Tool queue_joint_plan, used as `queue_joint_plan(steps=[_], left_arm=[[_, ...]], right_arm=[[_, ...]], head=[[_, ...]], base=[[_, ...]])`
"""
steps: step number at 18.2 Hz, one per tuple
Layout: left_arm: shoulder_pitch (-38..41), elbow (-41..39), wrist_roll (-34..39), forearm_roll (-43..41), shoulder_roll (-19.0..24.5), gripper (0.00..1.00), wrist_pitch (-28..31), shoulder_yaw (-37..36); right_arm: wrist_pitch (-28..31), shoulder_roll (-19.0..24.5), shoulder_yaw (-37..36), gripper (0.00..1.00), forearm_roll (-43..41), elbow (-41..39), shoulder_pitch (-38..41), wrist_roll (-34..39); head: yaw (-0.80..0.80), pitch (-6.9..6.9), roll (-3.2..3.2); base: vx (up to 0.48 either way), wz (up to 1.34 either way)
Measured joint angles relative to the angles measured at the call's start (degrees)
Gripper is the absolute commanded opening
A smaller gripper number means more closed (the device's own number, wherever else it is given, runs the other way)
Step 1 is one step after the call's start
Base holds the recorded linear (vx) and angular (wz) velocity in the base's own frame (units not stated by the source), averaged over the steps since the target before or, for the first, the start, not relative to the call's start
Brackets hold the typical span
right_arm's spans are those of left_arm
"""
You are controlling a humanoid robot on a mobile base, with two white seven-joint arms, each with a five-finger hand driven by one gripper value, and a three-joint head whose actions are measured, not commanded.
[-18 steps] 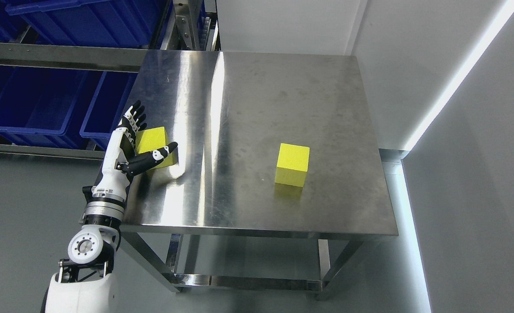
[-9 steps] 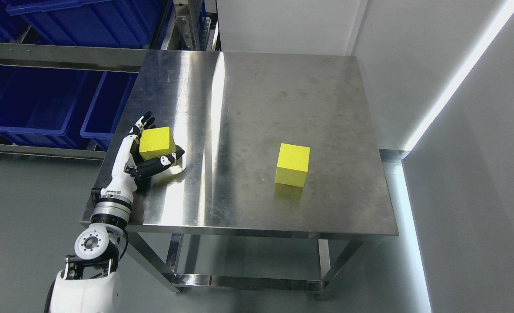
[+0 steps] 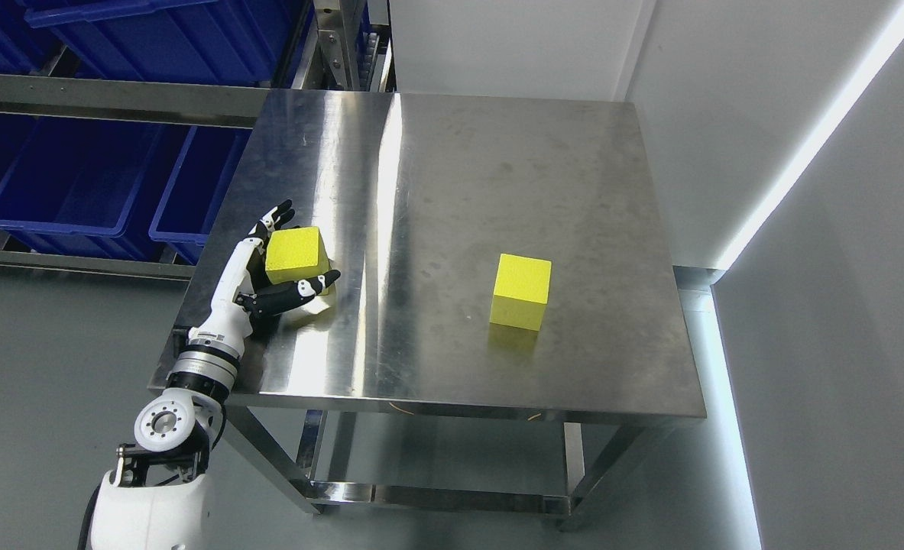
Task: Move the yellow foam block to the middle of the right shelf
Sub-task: 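Close the left hand fingers around the yellow foam cube, then lift the yellow cube up off the table with the left hand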
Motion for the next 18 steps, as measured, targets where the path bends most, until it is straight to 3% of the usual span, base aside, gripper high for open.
queue_joint_plan(steps=[4, 8, 14, 18], left_arm=[[0.04, 0.21, -0.78, -0.45, -0.02, 0.32, -0.02, 1.13], [0.27, 0.46, -1.07, -0.66, -0.05, 0.01, -0.48, 2.85], [0.46, 0.74, -0.30, 0.91, -0.04, 0.01, -5.20, 5.84], [-1.69, -0.39, -0.37, 4.26, -0.03, 0.02, -13.46, 7.01]], right_arm=[[0.00, 0.00, 0.00, 1.00, 0.00, 0.00, 0.00, 0.00], [0.00, 0.00, 0.00, 1.00, 0.00, 0.00, 0.00, 0.00], [0.00, 0.00, 0.00, 1.00, 0.00, 0.00, 0.00, 0.00], [0.00, 0.00, 0.00, 1.00, 0.00, 0.00, 0.00, 0.02]], head=[[0.00, 0.00, 0.00], [0.00, 0.00, 0.00], [0.00, 0.00, 0.00], [0.00, 0.00, 0.00]], base=[[0.000, 0.00], [0.000, -0.04], [-0.001, -0.03], [-0.005, 0.03]])
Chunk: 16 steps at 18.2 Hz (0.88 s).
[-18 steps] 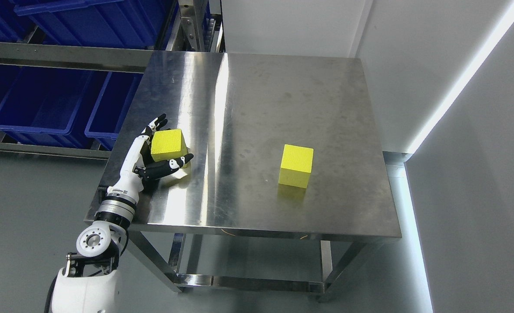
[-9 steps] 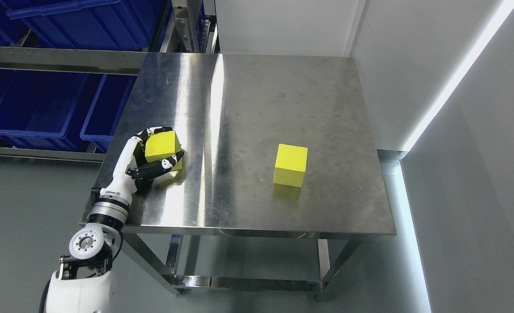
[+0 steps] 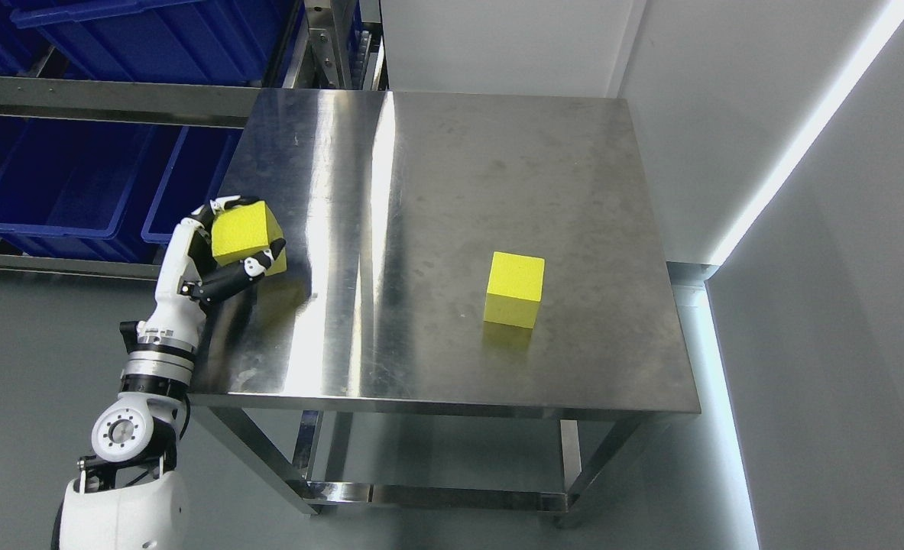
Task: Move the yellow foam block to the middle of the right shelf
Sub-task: 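Lift the yellow cube up off the table with the left hand, then hold the cube raised in the left hand while driving to the shelves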
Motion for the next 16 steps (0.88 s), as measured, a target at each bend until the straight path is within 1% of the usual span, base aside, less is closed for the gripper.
queue_joint_plan(steps=[4, 7, 11, 16], left_arm=[[-2.96, -1.44, -0.35, 3.86, 0.00, 0.02, -7.12, 0.64], [-4.70, -2.57, -0.52, 6.63, 0.00, 0.02, -9.82, 0.65], [-5.95, -3.83, -0.54, 8.82, 0.01, 0.03, -11.12, 0.29], [-6.34, -4.75, -0.55, 9.77, 0.01, 0.03, -12.06, 0.02]], right_arm=[[0.00, 0.00, 0.00, 1.00, 0.00, 0.00, 0.00, 0.00], [0.00, 0.00, 0.00, 1.00, 0.00, 0.00, 0.00, 0.00], [0.00, 0.00, 0.00, 1.00, 0.00, 0.00, 0.00, 0.00], [0.00, 0.00, 0.00, 1.00, 0.00, 0.00, 0.00, 0.00]], head=[[0.00, 0.00, 0.00], [0.00, 0.00, 0.00], [0.00, 0.00, 0.00], [0.00, 0.00, 0.00]], base=[[-0.033, 0.02], [-0.069, 0.12], [-0.117, 0.43], [-0.069, 0.86]])
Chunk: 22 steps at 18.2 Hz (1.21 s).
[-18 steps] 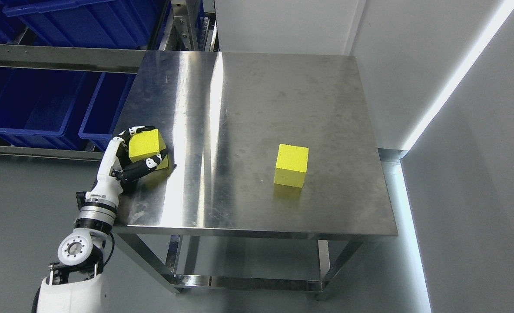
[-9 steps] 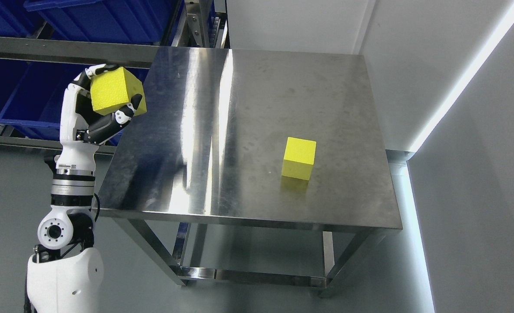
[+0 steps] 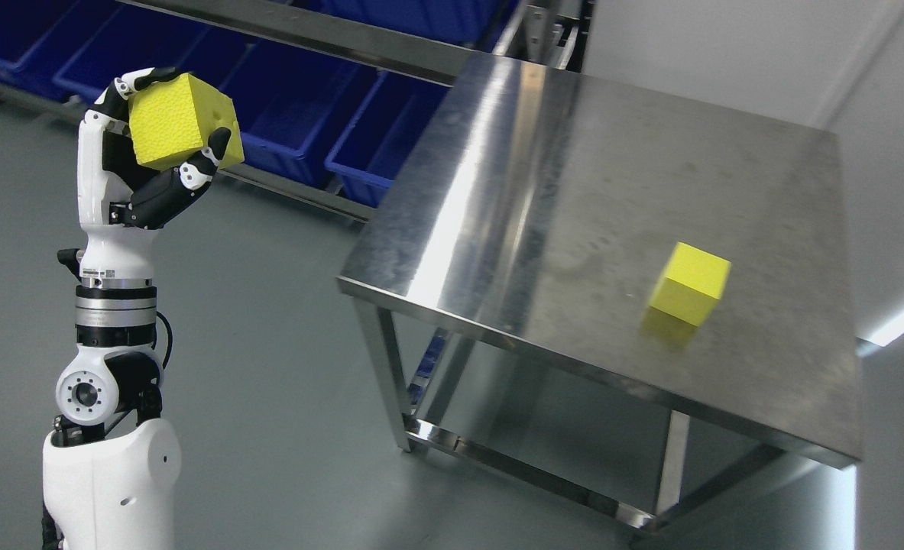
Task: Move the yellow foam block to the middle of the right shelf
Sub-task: 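Hold the cube raised in the left hand while driving to the shelves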
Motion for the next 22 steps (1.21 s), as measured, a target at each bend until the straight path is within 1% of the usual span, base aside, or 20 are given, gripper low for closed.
queue_joint_plan(steps=[9, 17, 22], left_arm=[[-0.01, -0.82, 0.00, 0.41, 0.00, 0.04, -0.61, 0.25], [0.08, -1.13, 0.00, 0.49, 0.00, 0.04, -0.63, 1.61], [0.11, -1.17, 0.00, 0.50, 0.00, 0.04, -0.77, 2.11]], right_arm=[[0.00, 0.00, 0.00, 1.00, 0.00, 0.00, 0.01, 0.00], [0.00, 0.00, 0.00, 1.00, 0.00, 0.00, 0.01, 0.00], [0.00, 0.00, 0.00, 1.00, 0.00, 0.00, 0.01, 0.00]], head=[[0.00, 0.00, 0.00], [0.01, 0.00, 0.00], [0.01, 0.00, -0.37]], base=[[0.046, 0.96], [0.142, 0.77], [0.201, 0.57]])
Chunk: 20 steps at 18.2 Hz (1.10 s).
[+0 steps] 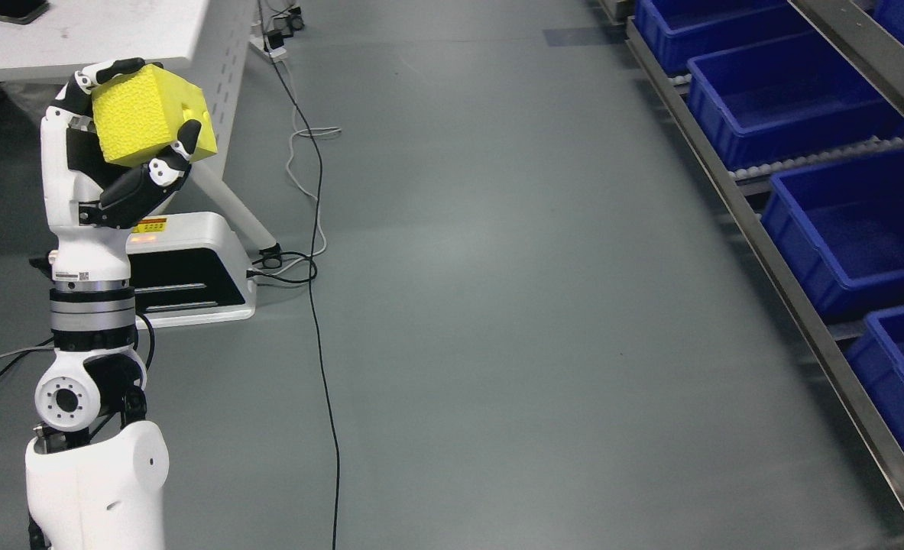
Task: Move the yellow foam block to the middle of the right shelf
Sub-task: 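Hold the cube raised in the left hand while driving to the shelves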
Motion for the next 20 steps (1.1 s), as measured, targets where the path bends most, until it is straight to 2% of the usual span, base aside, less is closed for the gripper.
queue_joint_plan(steps=[7, 20], left_arm=[[0.01, -0.01, 0.00, 0.04, 0.00, 0.04, 0.29, 0.40], [0.05, 0.02, 0.00, 0.09, 0.00, 0.04, 0.37, 0.69]], right_arm=[[0.00, 0.00, 0.00, 1.00, 0.00, 0.00, -0.01, 0.00], [0.00, 0.00, 0.00, 1.00, 0.00, 0.00, 0.00, 0.00]], head=[[0.00, 0.00, -0.10], [0.00, 0.00, -0.10]], base=[[0.281, 0.27], [0.246, -0.16]])
